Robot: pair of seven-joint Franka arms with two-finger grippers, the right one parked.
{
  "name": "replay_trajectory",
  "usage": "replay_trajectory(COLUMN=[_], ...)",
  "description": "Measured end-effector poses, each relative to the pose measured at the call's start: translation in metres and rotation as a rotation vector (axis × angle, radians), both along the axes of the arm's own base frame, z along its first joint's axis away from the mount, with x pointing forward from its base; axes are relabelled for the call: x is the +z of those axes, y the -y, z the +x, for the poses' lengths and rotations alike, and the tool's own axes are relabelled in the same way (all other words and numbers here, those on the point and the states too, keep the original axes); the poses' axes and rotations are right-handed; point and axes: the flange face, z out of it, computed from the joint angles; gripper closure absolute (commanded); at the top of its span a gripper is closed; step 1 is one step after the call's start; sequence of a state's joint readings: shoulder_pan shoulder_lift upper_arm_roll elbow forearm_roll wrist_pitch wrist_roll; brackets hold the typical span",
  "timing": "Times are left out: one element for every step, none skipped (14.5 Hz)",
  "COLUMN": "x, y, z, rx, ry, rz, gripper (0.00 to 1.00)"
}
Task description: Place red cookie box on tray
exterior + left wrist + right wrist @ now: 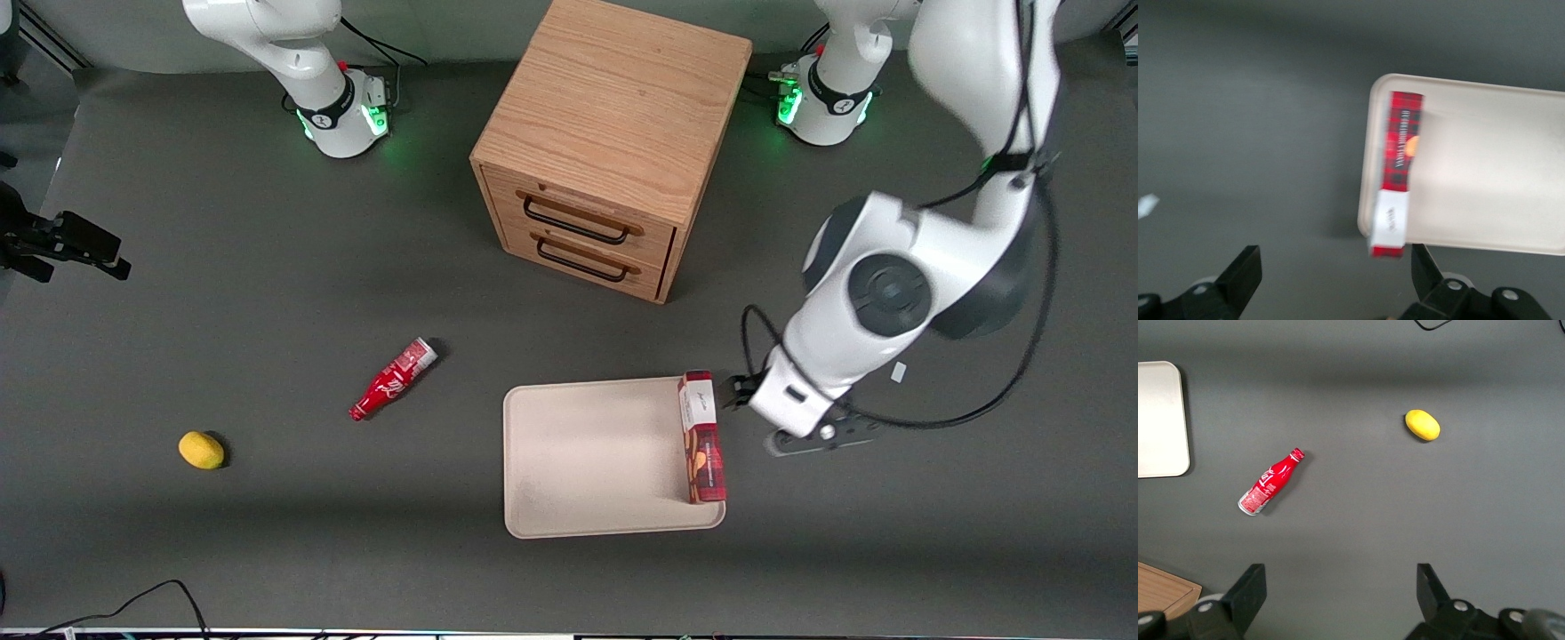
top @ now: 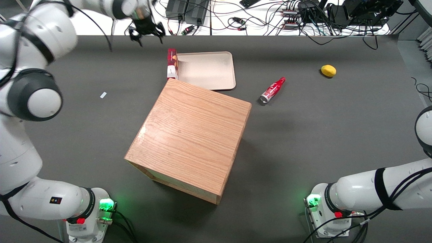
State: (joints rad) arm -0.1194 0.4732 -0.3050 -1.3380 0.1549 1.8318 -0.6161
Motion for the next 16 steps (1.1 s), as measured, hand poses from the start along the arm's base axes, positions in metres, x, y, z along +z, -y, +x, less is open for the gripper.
replay_trajectory(x=[0.024,0.046,0.067,0.086,0.102,0.119,0.135,0.149,0.159,0.166,0.169,0.170,0.170,0.170,0.170,0.171], y=[-0.016,-0.033,-0.053,-0.075,-0.098,-0.124,-0.151,-0.176,-0.198,-0.213,-0.223,-0.229,-0.233,-0.237,-0.240,-0.242], z=[-0.006,-0.011,-0.016,-0.023,-0.032,-0.042,-0.053,-0.065,-0.077,-0.089,-0.100,-0.113,-0.126,-0.137,-0.147,-0.155], rx=[0.026,0.057,0.089,0.101,0.086,0.056,0.022,-0.007,-0.022,-0.028,-0.036,-0.047,-0.055,-0.057,-0.059,-0.059], ry=[0.002,0.004,0.003,-0.007,-0.029,-0.057,-0.085,-0.105,-0.118,-0.126,-0.130,-0.136,-0.139,-0.138,-0.137,-0.136], rz=[0.012,0.017,0.023,0.035,0.046,0.052,0.050,0.046,0.041,0.035,0.031,0.027,0.023,0.019,0.015,0.012], gripper=[0.00,0.00,0.00,0.00,0.00,0.00,0.00,0.00,0.00,0.00,0.00,0.00,0.00,0.00,0.00,0.00])
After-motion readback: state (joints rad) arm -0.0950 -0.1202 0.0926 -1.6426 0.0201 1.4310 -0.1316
